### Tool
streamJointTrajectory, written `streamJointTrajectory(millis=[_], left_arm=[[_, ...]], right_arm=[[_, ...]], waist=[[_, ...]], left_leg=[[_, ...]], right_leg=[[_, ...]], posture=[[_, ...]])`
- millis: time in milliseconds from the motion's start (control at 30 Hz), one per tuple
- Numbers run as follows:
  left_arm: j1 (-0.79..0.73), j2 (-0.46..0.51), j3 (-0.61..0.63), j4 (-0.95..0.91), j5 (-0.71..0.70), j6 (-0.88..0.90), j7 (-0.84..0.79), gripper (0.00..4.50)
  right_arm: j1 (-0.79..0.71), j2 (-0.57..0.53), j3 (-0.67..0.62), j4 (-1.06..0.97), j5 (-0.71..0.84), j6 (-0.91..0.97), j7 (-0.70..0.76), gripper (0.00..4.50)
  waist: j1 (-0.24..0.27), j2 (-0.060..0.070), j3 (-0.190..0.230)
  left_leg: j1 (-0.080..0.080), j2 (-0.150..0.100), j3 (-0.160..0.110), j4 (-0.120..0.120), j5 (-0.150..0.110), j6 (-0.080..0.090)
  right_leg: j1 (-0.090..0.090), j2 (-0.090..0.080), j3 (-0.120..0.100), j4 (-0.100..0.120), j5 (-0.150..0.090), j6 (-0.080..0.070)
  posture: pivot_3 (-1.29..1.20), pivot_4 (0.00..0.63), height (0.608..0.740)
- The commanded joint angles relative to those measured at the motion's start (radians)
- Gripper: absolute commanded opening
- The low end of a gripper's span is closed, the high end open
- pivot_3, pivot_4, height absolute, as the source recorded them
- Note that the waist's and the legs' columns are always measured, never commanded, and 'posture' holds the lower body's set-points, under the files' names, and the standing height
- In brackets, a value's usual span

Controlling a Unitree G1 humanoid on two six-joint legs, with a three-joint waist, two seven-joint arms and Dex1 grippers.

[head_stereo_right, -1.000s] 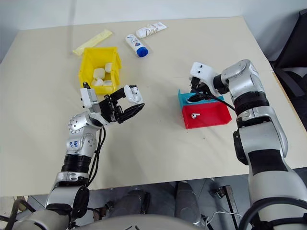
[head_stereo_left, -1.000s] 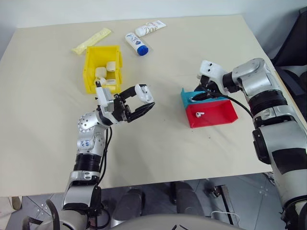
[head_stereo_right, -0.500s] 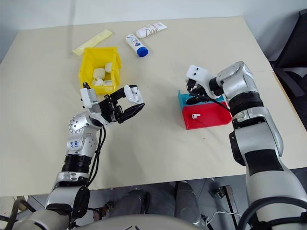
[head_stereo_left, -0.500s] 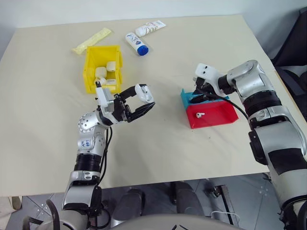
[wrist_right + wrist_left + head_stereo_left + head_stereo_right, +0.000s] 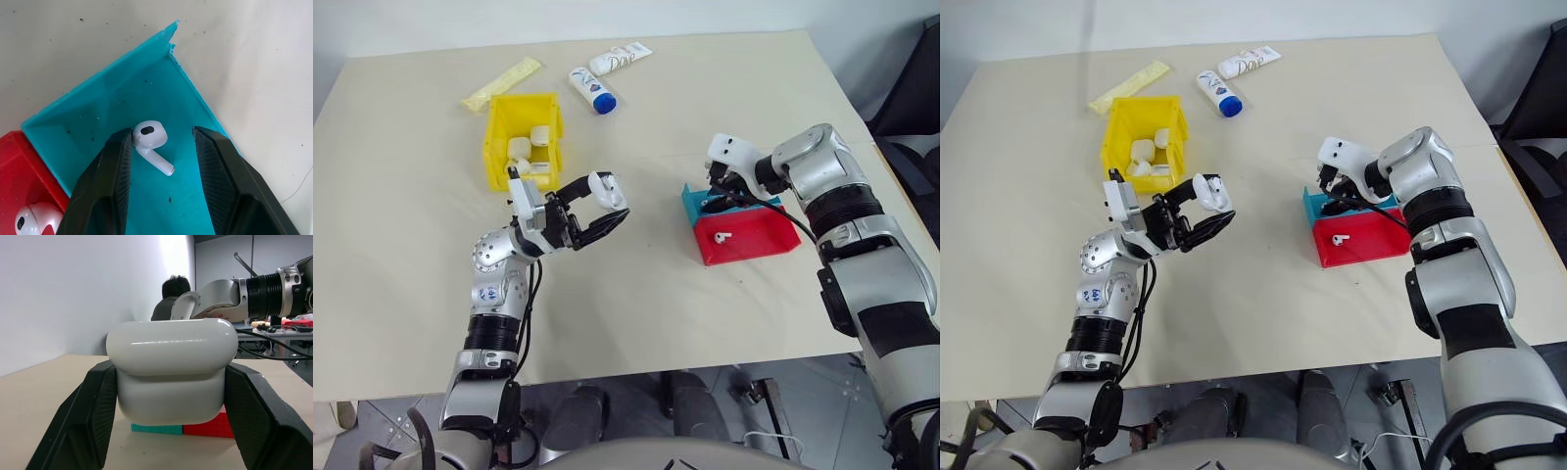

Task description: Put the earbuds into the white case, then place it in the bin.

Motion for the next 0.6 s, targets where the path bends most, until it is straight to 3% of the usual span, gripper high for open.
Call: streamJointTrajectory(millis=[33,200,300,400,600], left_arm=[[0.003,0.006,0.004,-0.037,-0.010,-0.017,0.006,2.81],[0.001,0.007,0.005,-0.035,-0.009,-0.019,0.007,2.81],[-0.002,0.007,0.004,-0.029,-0.008,-0.021,0.008,2.81],[-0.006,0.005,0.004,-0.024,-0.008,-0.023,0.008,2.81],[-0.016,0.000,-0.004,-0.007,-0.008,-0.022,-0.003,2.81]], right_arm=[[-0.019,0.005,0.008,0.012,-0.015,0.002,-0.006,2.01],[-0.022,0.006,0.010,0.013,-0.015,0.000,-0.002,2.01],[-0.021,0.005,0.008,0.007,-0.011,0.002,0.005,1.43],[-0.021,0.004,0.006,0.004,-0.009,0.003,0.010,0.49],[-0.017,-0.010,-0.026,-0.027,0.022,-0.019,0.010,0.49]], waist=[[0.000,0.000,0.000],[0.000,0.000,0.000],[0.000,0.000,0.000],[0.000,0.000,0.000],[0.000,0.000,0.000]], left_leg=[[0.000,0.000,0.000,0.000,0.000,0.000],[0.000,0.000,0.000,0.000,0.000,0.000],[0.000,0.000,0.000,0.000,0.000,0.000],[0.000,0.000,0.000,0.000,0.000,0.000],[0.000,0.000,0.000,0.000,0.000,0.000]], right_leg=[[0.000,0.000,0.000,0.000,0.000,0.000],[0.000,0.000,0.000,0.000,0.000,0.000],[0.000,0.000,0.000,0.000,0.000,0.000],[0.000,0.000,0.000,0.000,0.000,0.000],[0.000,0.000,0.000,0.000,0.000,0.000]], posture=[[0.00,0.150,0.740],[0.00,0.150,0.740],[0.00,0.150,0.740],[0.00,0.150,0.740],[0.00,0.150,0.740]])
